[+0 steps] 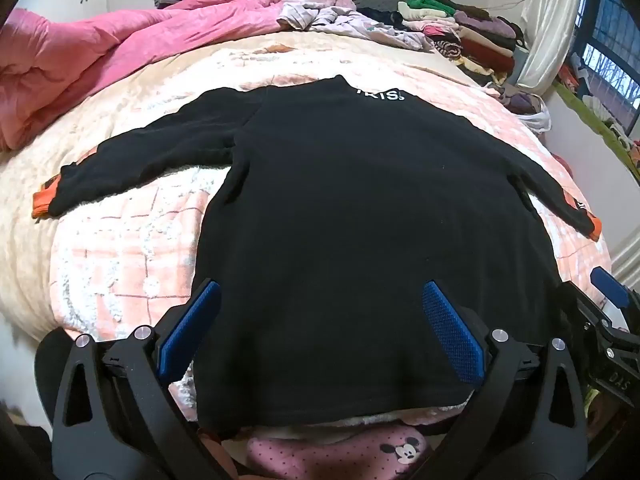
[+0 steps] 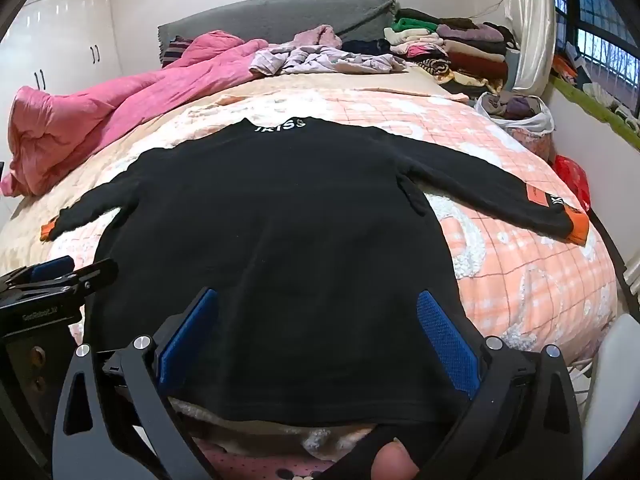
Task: Fold small clothes
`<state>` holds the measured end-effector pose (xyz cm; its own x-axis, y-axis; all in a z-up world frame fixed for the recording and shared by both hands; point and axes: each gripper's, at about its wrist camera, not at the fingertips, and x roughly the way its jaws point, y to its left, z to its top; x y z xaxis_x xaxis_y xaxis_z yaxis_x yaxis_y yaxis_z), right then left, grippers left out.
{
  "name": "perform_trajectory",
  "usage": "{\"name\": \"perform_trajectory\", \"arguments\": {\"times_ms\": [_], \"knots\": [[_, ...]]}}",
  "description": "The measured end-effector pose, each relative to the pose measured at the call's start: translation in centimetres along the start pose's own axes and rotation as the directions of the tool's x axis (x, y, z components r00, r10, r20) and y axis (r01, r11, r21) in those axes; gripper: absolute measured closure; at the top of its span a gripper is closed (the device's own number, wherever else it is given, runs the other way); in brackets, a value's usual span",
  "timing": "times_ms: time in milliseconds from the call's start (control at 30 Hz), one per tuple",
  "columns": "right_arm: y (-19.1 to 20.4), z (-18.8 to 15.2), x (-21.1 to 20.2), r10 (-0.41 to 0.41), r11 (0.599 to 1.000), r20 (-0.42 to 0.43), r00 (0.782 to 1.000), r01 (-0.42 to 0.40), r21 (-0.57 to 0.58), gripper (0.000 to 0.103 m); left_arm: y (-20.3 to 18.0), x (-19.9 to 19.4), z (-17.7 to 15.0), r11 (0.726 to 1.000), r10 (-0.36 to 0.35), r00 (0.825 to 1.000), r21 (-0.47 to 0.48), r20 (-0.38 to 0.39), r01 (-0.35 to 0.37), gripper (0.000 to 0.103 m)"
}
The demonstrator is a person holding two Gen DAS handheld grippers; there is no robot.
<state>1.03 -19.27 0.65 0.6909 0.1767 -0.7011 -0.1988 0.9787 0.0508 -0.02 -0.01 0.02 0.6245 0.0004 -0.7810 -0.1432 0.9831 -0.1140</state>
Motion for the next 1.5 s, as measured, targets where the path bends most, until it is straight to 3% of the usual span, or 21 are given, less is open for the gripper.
{"name": "perform_trajectory", "arguments": {"times_ms": [1500], "knots": [[0.60,0.12,-0.25,-0.001,1.000,0.006,1.000,0.001,-0.009,0.004,0.53,-0.48,0.36,1.000,0.004,1.000,-0.001,0.022,-0.004,0.008]]}}
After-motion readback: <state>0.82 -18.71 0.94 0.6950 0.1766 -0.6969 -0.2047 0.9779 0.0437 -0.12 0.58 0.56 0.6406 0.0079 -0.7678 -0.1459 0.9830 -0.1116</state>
